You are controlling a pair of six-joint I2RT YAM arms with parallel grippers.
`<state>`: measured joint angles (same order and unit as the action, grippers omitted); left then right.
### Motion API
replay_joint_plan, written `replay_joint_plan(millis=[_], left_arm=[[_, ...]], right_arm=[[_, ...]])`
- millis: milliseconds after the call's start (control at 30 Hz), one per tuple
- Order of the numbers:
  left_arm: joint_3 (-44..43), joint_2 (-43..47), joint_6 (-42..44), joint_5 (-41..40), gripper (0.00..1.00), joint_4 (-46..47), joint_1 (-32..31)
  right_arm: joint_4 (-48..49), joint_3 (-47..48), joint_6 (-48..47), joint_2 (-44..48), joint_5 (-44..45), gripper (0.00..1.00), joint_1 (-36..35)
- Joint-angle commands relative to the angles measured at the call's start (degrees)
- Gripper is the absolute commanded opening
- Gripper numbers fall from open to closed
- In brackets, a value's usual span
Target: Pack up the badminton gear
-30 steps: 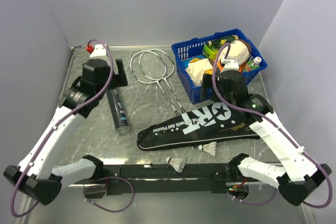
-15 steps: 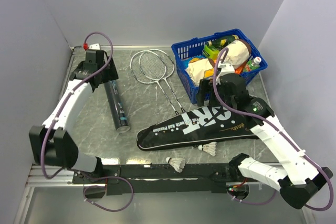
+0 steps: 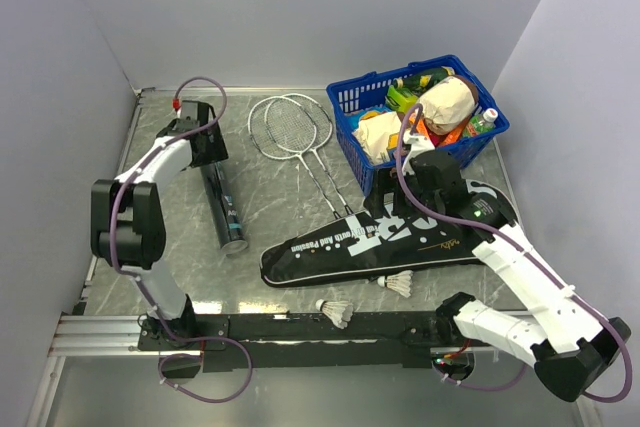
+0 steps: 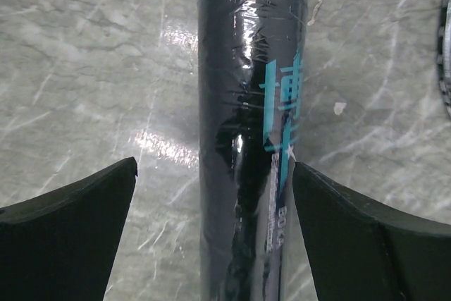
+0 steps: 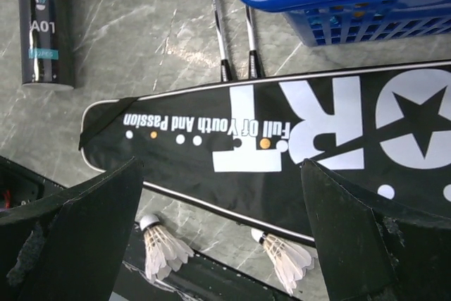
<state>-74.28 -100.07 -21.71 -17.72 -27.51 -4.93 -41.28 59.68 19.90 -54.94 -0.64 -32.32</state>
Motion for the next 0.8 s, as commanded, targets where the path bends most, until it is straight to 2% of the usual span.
replay_joint_plan(millis=[0, 367, 767], left_arm=[[-3.5, -3.4, 0.8, 1.4, 0.97, 2.6, 0.8], [-8.2, -10.8, -0.8, 4.4, 0.96, 4.0, 2.0], [-15.2, -19.0, -0.3, 1.7, 0.97, 3.2, 2.1]], right_arm=[[2.3, -1.1, -0.2, 1.7, -1.6, 1.00, 0.1], [4.6, -3.1, 0.6, -0.2, -6.6, 1.00, 0.1], [5.8, -4.7, 1.2, -1.9, -7.4, 1.00, -0.1]])
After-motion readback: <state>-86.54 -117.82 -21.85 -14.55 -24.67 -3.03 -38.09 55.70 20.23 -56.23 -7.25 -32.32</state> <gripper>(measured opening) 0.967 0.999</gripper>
